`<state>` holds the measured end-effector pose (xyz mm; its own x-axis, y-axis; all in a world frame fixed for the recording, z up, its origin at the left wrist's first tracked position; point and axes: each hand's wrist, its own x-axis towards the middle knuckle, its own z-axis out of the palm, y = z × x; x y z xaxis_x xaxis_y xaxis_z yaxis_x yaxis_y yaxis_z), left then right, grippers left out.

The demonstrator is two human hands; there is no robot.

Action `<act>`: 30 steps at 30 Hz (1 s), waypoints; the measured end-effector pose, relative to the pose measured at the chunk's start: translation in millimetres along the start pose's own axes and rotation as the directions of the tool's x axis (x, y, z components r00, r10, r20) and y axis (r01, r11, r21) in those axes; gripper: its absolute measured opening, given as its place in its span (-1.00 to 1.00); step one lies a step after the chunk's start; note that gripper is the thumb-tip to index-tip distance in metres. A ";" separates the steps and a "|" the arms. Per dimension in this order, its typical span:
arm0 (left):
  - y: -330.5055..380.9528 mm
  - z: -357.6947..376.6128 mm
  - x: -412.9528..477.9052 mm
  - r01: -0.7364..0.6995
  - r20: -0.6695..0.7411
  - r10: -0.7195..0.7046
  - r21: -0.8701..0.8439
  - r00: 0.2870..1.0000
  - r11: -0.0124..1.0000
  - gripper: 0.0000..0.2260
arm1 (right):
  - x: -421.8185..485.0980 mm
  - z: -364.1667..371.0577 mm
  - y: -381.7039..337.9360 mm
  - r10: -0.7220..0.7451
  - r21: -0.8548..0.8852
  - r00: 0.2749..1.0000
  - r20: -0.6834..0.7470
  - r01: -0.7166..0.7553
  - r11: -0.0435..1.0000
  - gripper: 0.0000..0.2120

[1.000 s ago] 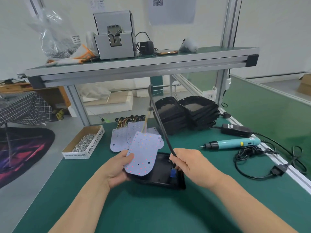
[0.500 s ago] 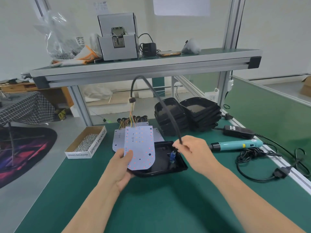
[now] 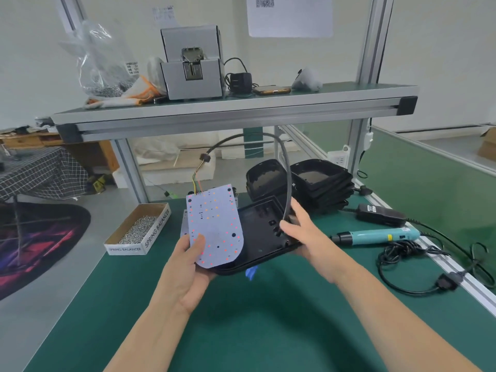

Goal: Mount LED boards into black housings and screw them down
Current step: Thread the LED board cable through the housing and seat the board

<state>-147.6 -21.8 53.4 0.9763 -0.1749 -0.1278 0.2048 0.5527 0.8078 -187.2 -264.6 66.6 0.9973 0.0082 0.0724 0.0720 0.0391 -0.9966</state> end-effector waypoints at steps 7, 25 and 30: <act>2.8 -10.0 1.5 0.115 -0.061 -0.134 -0.250 0.989 0.961 -0.77 | -1.1 -6.1 8.9 -0.030 -0.395 0.979 0.199 0.108 0.912 -0.62; -2.9 -24.2 -12.1 0.007 0.042 -0.001 -0.145 0.999 0.989 -0.85 | 14.3 41.5 -3.6 -0.155 -0.376 0.986 -0.054 0.123 0.918 -0.56; 19.5 -35.0 -14.0 0.134 0.229 -0.216 0.328 0.949 0.935 -0.63 | 14.5 40.5 10.9 -0.114 -0.384 0.992 0.055 0.127 0.915 -0.77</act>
<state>-154.8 20.0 50.8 0.8663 -0.4717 -0.1642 0.2989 0.2263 0.9271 -172.3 -223.6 58.4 0.9805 0.0588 0.1877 0.1964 -0.3468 -0.9172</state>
